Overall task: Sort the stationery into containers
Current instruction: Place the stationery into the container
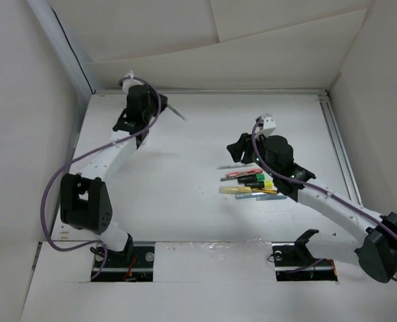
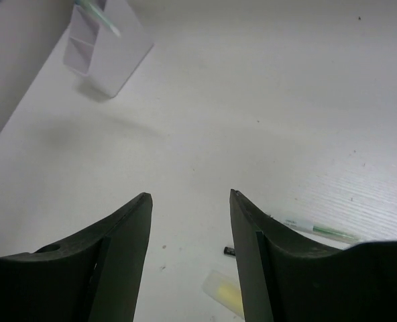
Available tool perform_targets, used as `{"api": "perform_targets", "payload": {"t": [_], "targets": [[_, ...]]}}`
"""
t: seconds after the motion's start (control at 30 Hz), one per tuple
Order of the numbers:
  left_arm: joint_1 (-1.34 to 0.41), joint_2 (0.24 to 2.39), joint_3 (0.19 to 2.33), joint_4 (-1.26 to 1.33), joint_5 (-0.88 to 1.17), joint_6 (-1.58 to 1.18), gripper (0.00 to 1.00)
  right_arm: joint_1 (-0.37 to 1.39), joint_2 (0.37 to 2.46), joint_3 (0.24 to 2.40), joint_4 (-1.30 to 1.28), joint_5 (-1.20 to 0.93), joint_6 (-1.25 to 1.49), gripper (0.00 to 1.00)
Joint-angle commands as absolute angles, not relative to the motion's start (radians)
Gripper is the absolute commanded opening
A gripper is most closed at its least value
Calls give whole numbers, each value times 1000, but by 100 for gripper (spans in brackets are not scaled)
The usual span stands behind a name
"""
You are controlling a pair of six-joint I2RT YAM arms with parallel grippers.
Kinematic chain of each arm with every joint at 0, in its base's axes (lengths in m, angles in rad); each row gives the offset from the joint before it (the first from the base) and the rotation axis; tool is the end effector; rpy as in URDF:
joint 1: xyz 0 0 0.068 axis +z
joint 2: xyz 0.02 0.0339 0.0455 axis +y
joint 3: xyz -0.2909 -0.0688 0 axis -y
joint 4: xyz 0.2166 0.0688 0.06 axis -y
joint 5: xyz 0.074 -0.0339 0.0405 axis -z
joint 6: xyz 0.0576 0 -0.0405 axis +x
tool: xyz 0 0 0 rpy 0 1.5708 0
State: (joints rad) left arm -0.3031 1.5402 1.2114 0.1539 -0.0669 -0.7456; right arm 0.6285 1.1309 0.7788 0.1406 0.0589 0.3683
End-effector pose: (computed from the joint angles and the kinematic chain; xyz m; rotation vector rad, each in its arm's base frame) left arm 0.3495 -0.1053 0.3682 -0.4439 1.7433 -0.7031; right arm 0.2032 0.1435 0.3307 -0.1943 1.8206 0.6597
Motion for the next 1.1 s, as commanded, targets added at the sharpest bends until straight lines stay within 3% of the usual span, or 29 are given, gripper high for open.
{"api": "perform_targets", "payload": {"t": [0.0,0.27,0.53,0.8,1.07], "targets": [[-204,1627,1377,82,-199,-733,0,623,1157,761,161,118,420,56],[-46,1870,1727,-84,-400,-615,0,623,1157,761,161,97,430,56],[-34,1988,1868,-55,-500,-499,0,623,1193,770,161,54,430,56],[-34,2062,1888,3,-489,-479,0,623,1233,779,161,34,420,56],[-34,2060,1773,106,-479,-466,0,623,1243,779,170,43,420,56]]}}
